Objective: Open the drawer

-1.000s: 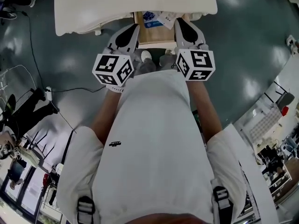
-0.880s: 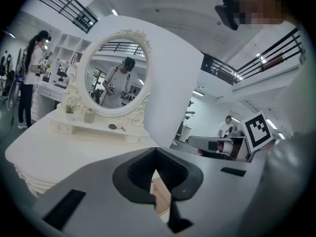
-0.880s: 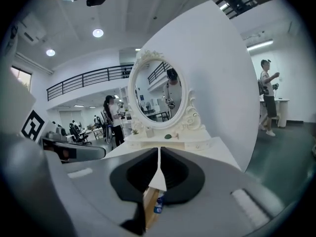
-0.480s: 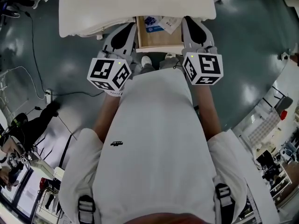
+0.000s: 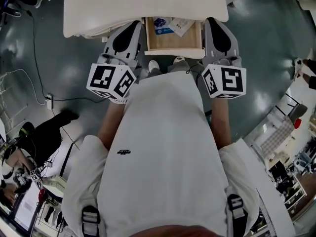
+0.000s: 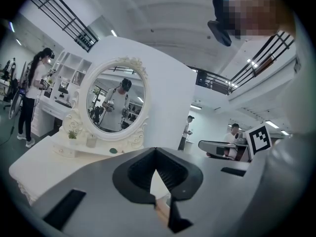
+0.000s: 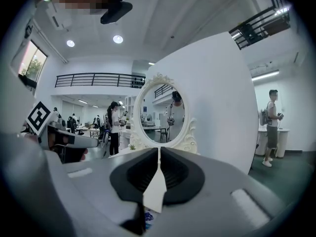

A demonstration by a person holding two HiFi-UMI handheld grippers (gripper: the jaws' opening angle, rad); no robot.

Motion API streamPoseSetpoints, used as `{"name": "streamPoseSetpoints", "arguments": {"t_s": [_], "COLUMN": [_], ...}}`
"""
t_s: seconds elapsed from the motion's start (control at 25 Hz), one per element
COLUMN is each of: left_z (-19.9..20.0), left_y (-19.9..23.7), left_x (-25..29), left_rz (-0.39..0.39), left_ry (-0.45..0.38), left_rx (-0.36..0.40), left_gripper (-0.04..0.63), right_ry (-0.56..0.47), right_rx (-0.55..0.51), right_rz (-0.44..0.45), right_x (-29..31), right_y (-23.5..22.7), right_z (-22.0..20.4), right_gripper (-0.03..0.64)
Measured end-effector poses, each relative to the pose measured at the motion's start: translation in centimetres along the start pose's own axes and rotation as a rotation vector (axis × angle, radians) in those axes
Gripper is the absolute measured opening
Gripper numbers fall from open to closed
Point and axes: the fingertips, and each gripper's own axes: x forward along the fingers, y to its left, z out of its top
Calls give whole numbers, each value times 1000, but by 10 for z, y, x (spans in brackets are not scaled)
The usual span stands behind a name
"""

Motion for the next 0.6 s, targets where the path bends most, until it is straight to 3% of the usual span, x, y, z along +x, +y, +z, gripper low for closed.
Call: {"name": "streamPoseSetpoints", "arguments": {"t_s": [0.6], "left_z": [4], "left_y": [-1], "left_x": [-20], "left_rz": [25], "left_ry": [-28], "left_rx": [42], "left_gripper": [9], "right_ry": [-38], "right_rx": [4], "right_rz": [6], "right_x": [-19], "right_y": [10], "right_z": [1], "right_gripper": [11]}}
